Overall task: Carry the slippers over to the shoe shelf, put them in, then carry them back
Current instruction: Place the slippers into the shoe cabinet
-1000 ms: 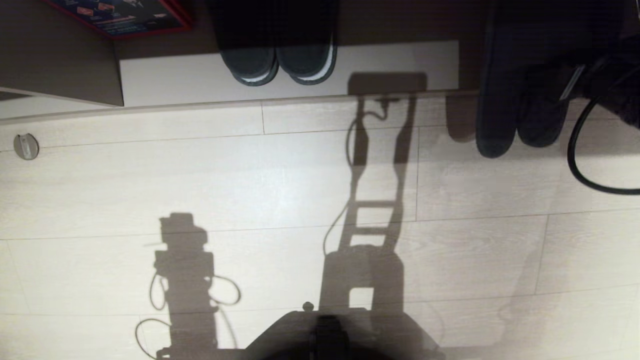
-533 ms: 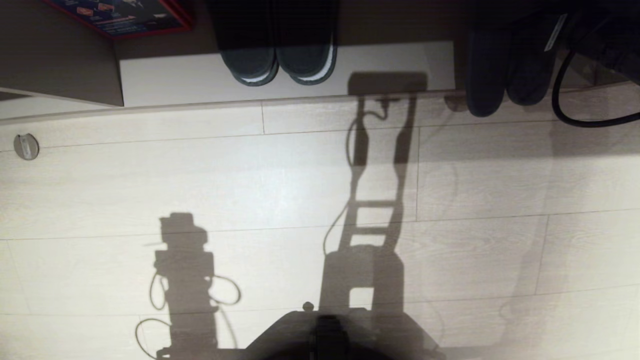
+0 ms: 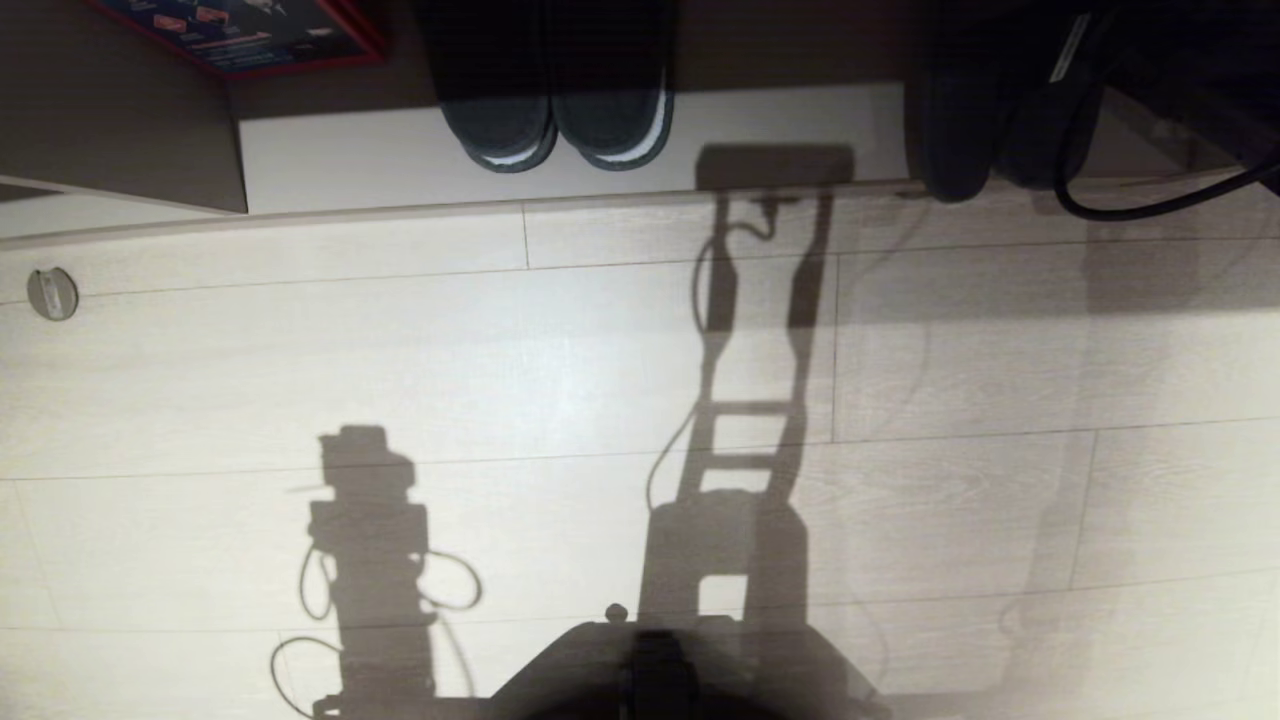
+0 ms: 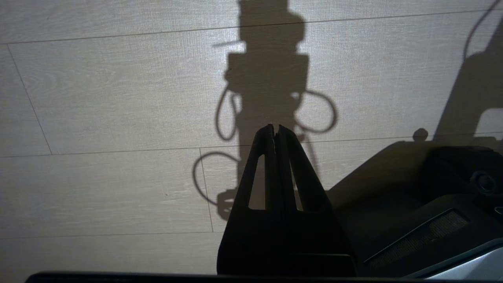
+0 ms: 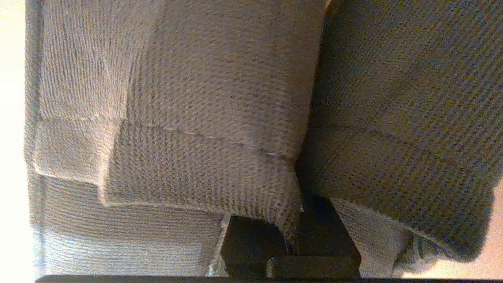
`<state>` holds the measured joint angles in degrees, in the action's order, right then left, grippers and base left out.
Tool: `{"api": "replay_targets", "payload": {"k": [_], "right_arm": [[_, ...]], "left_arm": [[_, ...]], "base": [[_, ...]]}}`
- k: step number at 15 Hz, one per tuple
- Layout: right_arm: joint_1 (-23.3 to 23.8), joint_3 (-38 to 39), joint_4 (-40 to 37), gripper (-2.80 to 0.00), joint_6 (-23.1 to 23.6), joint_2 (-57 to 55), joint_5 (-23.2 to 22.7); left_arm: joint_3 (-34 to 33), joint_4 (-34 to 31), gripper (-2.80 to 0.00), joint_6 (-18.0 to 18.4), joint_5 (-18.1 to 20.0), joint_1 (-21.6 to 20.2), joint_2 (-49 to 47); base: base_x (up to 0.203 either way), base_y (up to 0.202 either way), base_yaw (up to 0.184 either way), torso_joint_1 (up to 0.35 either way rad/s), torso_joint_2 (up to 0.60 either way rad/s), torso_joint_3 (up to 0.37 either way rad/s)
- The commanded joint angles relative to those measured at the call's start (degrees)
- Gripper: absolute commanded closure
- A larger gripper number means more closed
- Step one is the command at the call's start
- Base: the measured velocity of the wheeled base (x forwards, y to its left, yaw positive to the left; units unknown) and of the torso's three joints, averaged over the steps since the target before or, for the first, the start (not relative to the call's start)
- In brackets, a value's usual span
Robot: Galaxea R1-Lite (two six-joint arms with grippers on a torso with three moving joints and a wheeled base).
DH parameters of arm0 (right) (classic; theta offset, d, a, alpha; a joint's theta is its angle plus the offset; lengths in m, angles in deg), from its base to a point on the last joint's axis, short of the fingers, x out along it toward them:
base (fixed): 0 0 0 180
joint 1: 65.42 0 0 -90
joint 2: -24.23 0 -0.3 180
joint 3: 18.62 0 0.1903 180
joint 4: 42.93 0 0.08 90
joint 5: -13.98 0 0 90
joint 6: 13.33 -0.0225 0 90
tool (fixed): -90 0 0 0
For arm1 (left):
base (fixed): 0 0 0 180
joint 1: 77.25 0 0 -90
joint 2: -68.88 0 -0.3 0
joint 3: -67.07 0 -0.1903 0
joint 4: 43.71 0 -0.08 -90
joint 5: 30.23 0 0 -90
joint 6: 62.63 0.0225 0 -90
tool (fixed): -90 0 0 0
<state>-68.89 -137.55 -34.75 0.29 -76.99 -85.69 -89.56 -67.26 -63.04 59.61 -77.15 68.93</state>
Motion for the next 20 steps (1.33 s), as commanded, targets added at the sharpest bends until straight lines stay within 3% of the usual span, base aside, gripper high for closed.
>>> {"api": "replay_targets", "payload": {"k": [1,9,10,20], "right_arm": [[-0.04,-0.06,0.18,0.0,0.09,-1.15,-0.17],[-0.04,1.58,0.36,0.0,-0.02,-1.34,-0.17],[-0.04,1.94,0.44,-2.8,0.05,-1.34,-0.21],[0.05,5.04,0.19,-2.8,-0.21,2.49,-0.33]], "left_arm": [[0.0,0.01,0.0,-0.02,-0.02,-0.01,-0.05],[0.0,0.01,0.0,-0.02,-0.02,-0.01,-0.05],[0.0,0.01,0.0,-0.02,-0.02,-0.01,-0.05],[0.0,0.01,0.0,-0.02,-0.02,-0.01,-0.05]], "base": [[0.0,0.0,0.0,0.0,0.0,0.0],[0.0,0.0,0.0,0.0,0.0,0.0],[0.0,0.0,0.0,0.0,0.0,0.0],[0.0,0.0,0.0,0.0,0.0,0.0]]}}
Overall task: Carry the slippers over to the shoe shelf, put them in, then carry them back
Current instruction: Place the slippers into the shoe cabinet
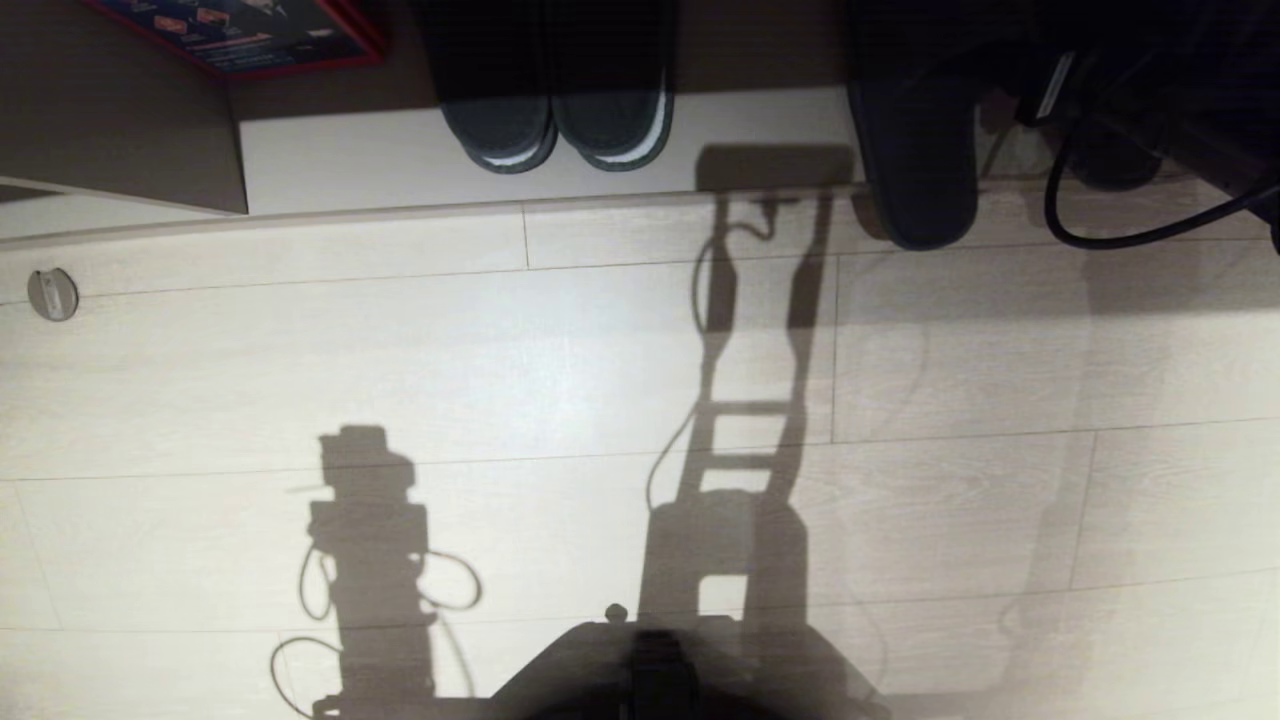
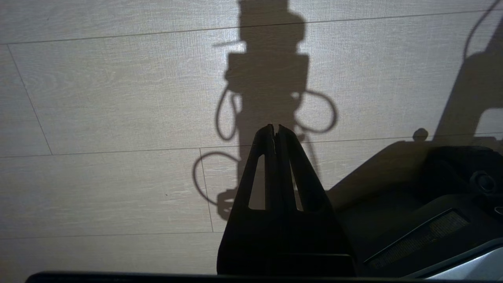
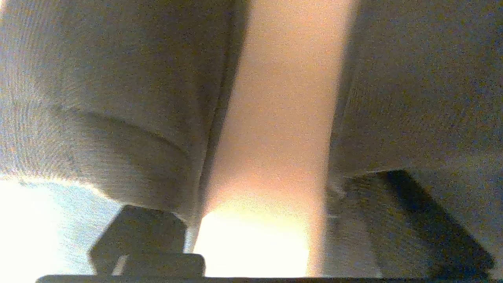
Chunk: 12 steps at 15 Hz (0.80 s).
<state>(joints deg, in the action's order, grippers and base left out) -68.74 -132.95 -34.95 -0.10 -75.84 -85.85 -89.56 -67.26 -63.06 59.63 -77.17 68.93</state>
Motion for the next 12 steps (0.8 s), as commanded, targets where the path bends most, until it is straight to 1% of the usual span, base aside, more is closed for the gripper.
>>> {"api": "replay_targets", "payload": {"k": [1,7,8,11,12], "right_arm": [[-0.1,1.12,0.42,-2.8,-0.04,1.9,-0.19],[-0.1,3.26,0.12,-2.8,-0.22,4.46,-0.09],[-0.1,4.67,0.09,-2.8,-0.22,5.39,-0.02],[-0.1,13.21,-0.02,-2.8,-0.1,9.12,0.14],[-0.1,14.41,-0.05,-2.8,-0.05,10.07,0.16]], "left_arm": [[0.0,0.01,0.0,0.0,-0.04,0.01,-0.05],[0.0,0.01,0.0,0.0,-0.04,0.01,-0.05],[0.0,0.01,0.0,0.0,-0.04,0.01,-0.05],[0.0,0.01,0.0,0.0,-0.04,0.01,-0.05],[0.0,0.01,0.0,0.0,-0.04,0.01,-0.05]], "base": [[0.0,0.0,0.0,0.0,0.0,0.0],[0.0,0.0,0.0,0.0,0.0,0.0],[0.0,0.0,0.0,0.0,0.0,0.0],[0.0,0.0,0.0,0.0,0.0,0.0],[0.0,0.0,0.0,0.0,0.0,0.0]]}}
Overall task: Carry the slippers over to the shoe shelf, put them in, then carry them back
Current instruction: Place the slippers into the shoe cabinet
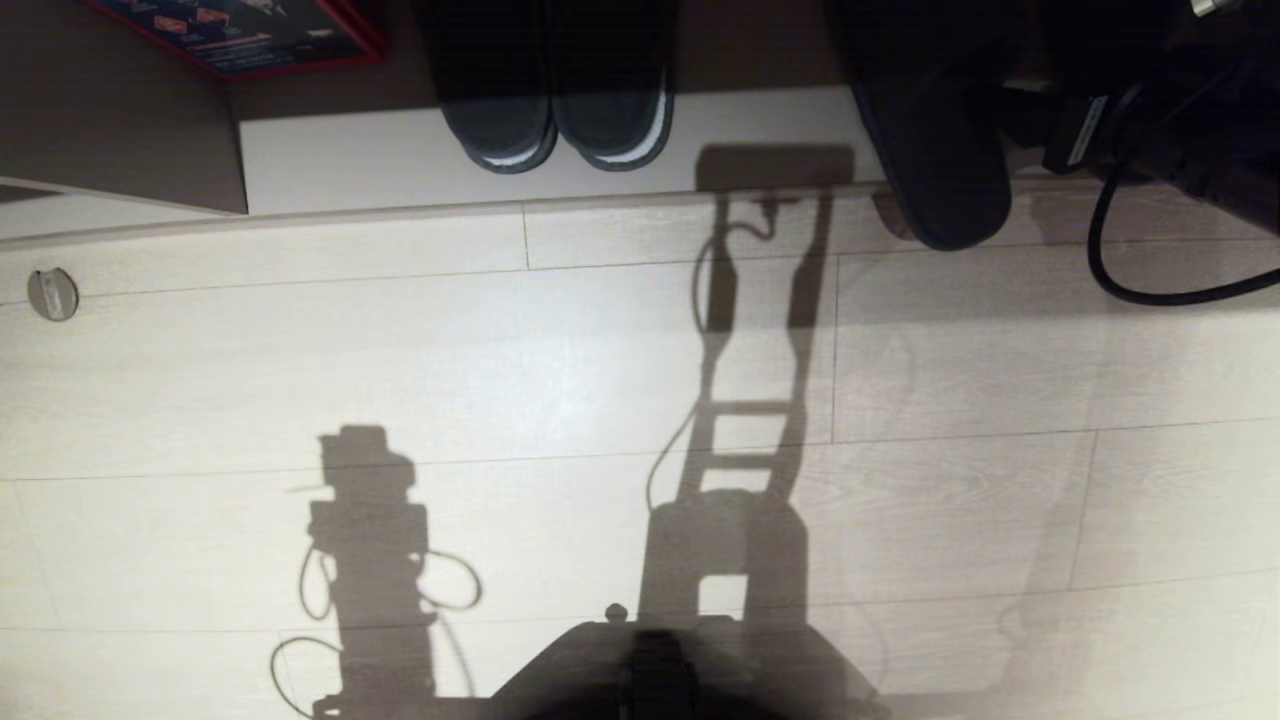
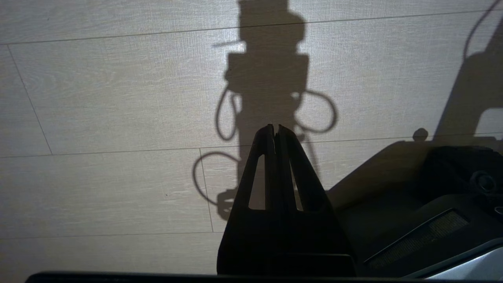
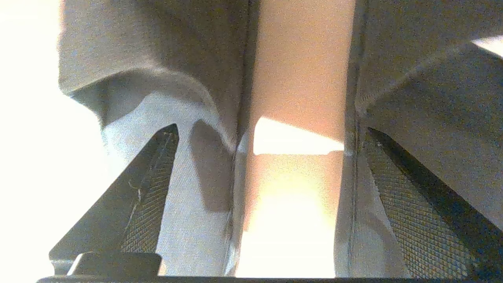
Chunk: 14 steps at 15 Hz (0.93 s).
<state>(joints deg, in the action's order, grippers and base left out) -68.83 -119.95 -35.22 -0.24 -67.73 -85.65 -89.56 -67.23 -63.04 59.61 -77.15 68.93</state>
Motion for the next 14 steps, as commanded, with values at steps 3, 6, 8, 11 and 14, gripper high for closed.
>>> {"api": "replay_targets", "payload": {"k": [3,6,8,11,14], "right_arm": [[-0.73,7.54,0.65,-2.8,0.43,4.81,-1.42],[-6.09,10.89,0.52,-2.8,0.78,7.97,-5.83],[-9.34,10.46,-0.15,0.0,0.8,8.47,-5.39],[-15.6,9.04,-2.44,0.0,1.09,6.15,-0.6],[-20.42,3.22,-0.02,0.0,1.31,-1.3,6.65]], "left_arm": [[0.0,-0.02,0.0,-0.02,-0.02,-0.01,-0.05],[0.0,-0.02,0.0,-0.02,-0.02,-0.01,-0.05],[0.0,-0.02,0.0,-0.02,-0.02,-0.01,-0.05],[0.0,-0.02,0.0,-0.02,-0.02,-0.01,-0.05],[0.0,-0.02,0.0,-0.02,-0.02,-0.01,-0.05]], "base": [[0.0,0.0,0.0,0.0,0.0,0.0],[0.0,0.0,0.0,0.0,0.0,0.0],[0.0,0.0,0.0,0.0,0.0,0.0],[0.0,0.0,0.0,0.0,0.0,0.0],[0.0,0.0,0.0,0.0,0.0,0.0]]}}
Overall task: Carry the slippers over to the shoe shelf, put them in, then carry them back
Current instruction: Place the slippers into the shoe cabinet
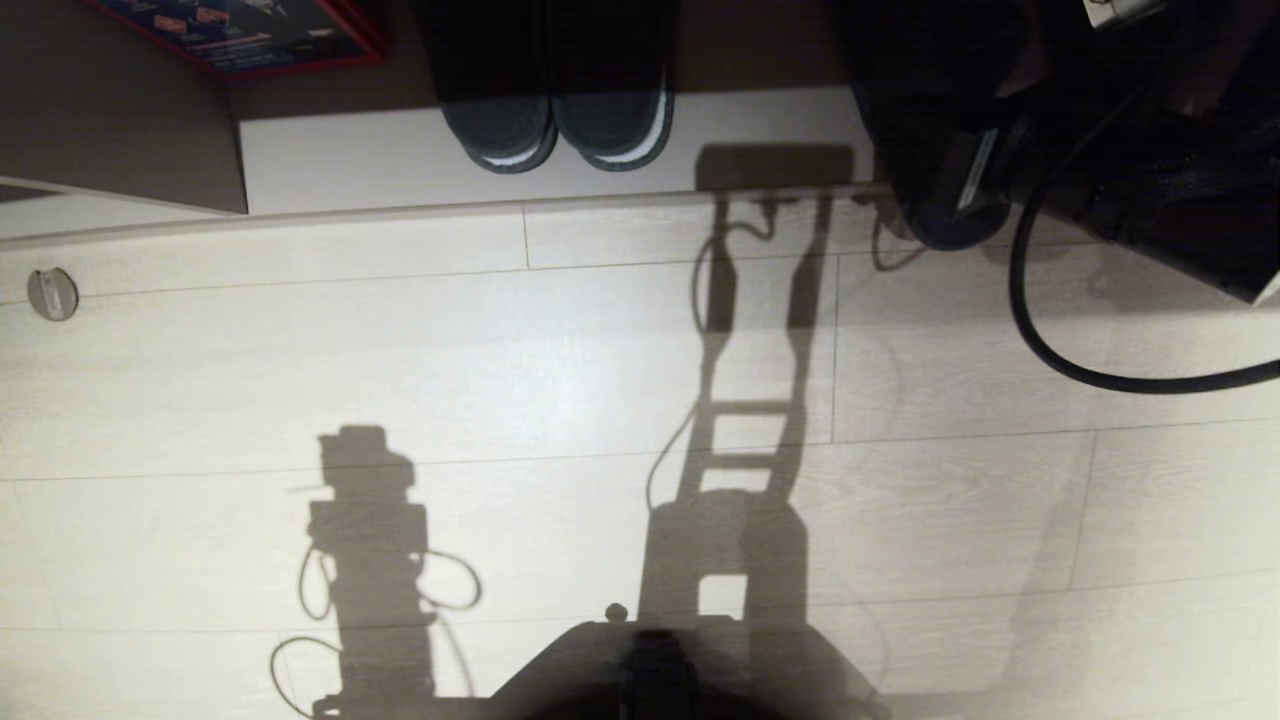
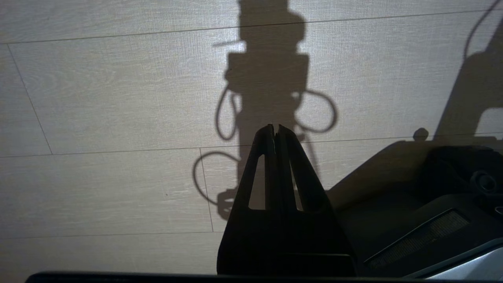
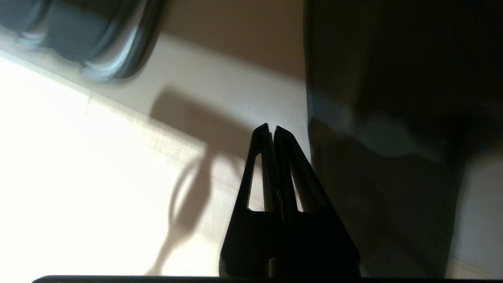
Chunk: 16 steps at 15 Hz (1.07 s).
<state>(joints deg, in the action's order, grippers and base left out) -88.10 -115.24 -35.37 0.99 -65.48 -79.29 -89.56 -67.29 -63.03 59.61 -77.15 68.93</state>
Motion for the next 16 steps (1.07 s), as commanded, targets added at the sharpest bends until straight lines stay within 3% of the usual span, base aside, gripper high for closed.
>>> {"api": "replay_targets", "payload": {"k": [1,7,12,16], "right_arm": [[-2.16,-3.26,1.38,0.0,0.15,-4.97,2.15],[-3.85,-19.03,7.88,0.0,2.84,-17.82,12.33],[-1.67,-24.84,7.82,0.0,3.93,-20.34,13.37],[-0.14,-25.2,7.93,0.0,3.95,-19.61,13.37]], "left_arm": [[0.0,0.04,0.0,-0.03,-0.02,-0.01,-0.05],[0.0,0.04,0.0,-0.03,-0.02,-0.01,-0.05],[0.0,0.04,0.0,-0.03,-0.02,-0.01,-0.05],[0.0,0.04,0.0,-0.03,-0.02,-0.01,-0.05]], "base": [[0.0,0.0,0.0,0.0,0.0,0.0],[0.0,0.0,0.0,0.0,0.0,0.0],[0.0,0.0,0.0,0.0,0.0,0.0],[0.0,0.0,0.0,0.0,0.0,0.0]]}}
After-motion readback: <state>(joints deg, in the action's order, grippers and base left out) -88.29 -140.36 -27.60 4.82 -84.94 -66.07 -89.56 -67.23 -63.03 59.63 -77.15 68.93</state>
